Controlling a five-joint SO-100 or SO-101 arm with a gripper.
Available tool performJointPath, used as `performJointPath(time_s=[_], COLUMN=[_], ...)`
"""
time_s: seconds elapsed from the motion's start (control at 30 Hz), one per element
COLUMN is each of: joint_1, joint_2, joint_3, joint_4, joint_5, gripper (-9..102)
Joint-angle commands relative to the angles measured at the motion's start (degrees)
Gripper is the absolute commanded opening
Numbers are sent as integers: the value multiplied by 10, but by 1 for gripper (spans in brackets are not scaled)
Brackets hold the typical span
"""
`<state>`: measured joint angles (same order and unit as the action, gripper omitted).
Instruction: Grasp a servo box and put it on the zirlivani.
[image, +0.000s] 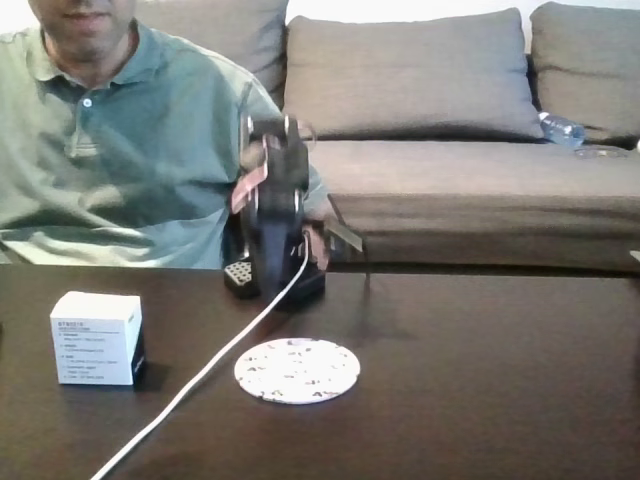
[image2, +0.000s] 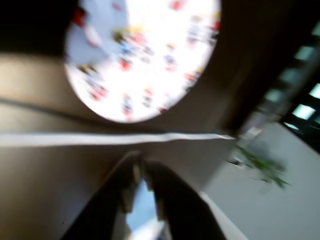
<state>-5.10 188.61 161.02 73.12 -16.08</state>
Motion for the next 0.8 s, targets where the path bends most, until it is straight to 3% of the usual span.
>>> performJointPath(time_s=[0.0,0.33,0.47,0.67,0.77], joint_1=[31,230,318,383,402], joint_2=[-35,-577,-723,-824,-821], joint_3=[-211,-713,-838,-835,-776], joint_4=[35,263,289,295,295], joint_5=[-14,-105,-150,-234,-281], gripper=[0,0,0,1,12])
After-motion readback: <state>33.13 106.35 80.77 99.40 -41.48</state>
